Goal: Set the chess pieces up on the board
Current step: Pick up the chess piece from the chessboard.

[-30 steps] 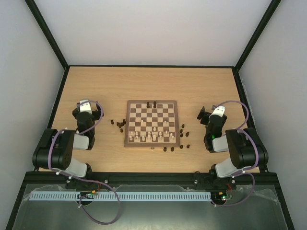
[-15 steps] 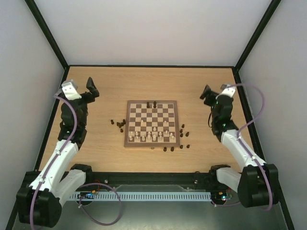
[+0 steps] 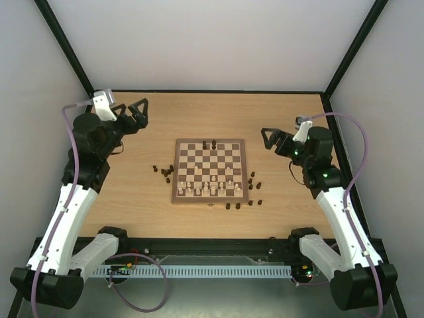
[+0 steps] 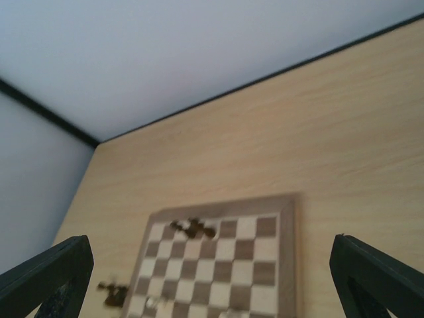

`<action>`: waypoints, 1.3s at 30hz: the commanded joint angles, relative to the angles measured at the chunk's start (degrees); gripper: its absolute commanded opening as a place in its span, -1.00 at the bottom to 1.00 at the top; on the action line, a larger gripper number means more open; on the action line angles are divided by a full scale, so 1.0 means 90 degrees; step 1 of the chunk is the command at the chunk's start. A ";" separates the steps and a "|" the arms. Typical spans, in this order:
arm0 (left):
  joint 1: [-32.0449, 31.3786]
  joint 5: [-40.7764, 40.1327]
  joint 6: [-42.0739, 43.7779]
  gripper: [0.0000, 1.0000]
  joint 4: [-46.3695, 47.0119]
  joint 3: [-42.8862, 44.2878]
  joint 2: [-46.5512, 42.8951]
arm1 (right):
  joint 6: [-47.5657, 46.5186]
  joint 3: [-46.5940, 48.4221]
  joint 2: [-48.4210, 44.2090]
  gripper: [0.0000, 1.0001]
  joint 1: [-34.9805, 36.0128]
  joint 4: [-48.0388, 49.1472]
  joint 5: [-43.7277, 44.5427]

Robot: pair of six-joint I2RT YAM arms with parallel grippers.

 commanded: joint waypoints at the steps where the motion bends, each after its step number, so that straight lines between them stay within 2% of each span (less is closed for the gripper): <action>1: -0.0002 0.1819 -0.0294 0.99 -0.0253 -0.0678 -0.0404 | 0.0122 -0.0252 -0.0242 0.97 0.0021 -0.0747 -0.1304; 5: -0.0002 0.1940 -0.0551 0.99 -0.0569 -0.1006 -0.0672 | 0.0218 -0.0591 -0.0422 0.97 0.0066 -0.1098 -0.1239; 9: -0.0031 0.3253 -0.0660 0.99 -0.0214 -0.1444 -0.0624 | 0.0014 -0.0512 -0.0282 0.97 0.0473 -0.1680 -0.1078; 11: -0.0125 0.3297 -0.0652 0.99 -0.0185 -0.1691 -0.0617 | -0.0018 -0.0405 -0.0253 0.97 0.0737 -0.1882 -0.0792; 17: -0.0338 0.2843 -0.0311 0.99 -0.0647 -0.1954 -0.0735 | 0.0134 -0.0127 -0.0648 0.97 0.1822 -0.2096 -0.0063; 22: -0.0689 0.2204 -0.0071 0.99 -0.1273 -0.1710 -0.0732 | 0.0395 0.0007 -0.0478 0.97 0.2907 -0.2172 0.0649; 25: -0.0942 0.1817 -0.0057 0.99 -0.1577 -0.1508 -0.0639 | 0.0433 0.0202 -0.0051 0.97 0.3695 -0.2282 0.1343; 31: -0.1907 0.0234 -0.0001 0.99 -0.2145 -0.1170 -0.0724 | 0.0583 0.0472 0.0793 0.97 0.5297 -0.2617 0.3431; 36: -0.1988 -0.0131 -0.0100 0.99 -0.2116 -0.1438 -0.0703 | 0.0646 0.0288 0.0666 0.97 0.5416 -0.2690 0.4203; 38: -0.1993 -0.0158 -0.0108 0.99 -0.2096 -0.1578 -0.0709 | 0.0620 0.0292 0.0701 0.78 0.5415 -0.2697 0.4434; 39: -0.1993 -0.0162 -0.0114 0.99 -0.2048 -0.1651 -0.0735 | 0.0610 0.0351 0.0775 0.62 0.5422 -0.2720 0.4575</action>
